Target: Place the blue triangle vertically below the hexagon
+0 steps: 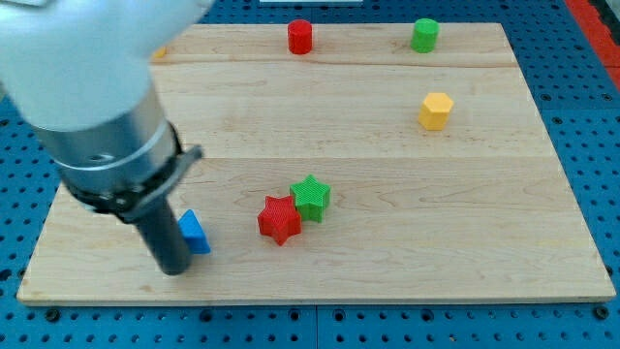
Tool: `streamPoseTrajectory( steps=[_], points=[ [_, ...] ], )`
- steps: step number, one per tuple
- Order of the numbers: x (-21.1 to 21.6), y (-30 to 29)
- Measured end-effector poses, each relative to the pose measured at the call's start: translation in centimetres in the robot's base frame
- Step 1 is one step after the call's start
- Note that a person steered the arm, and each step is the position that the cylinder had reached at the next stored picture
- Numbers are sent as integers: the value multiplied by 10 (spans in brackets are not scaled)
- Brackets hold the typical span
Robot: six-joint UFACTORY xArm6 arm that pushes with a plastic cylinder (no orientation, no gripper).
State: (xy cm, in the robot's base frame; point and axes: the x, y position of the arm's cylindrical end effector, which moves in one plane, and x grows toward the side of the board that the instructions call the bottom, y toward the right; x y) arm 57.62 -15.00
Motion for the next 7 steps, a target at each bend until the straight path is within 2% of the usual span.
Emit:
streamPoseTrajectory(
  steps=[1, 2, 3, 5, 7],
  points=[
    [-36, -3],
    [-46, 38],
    [-113, 52],
    [-152, 24],
    [-146, 155]
  ],
)
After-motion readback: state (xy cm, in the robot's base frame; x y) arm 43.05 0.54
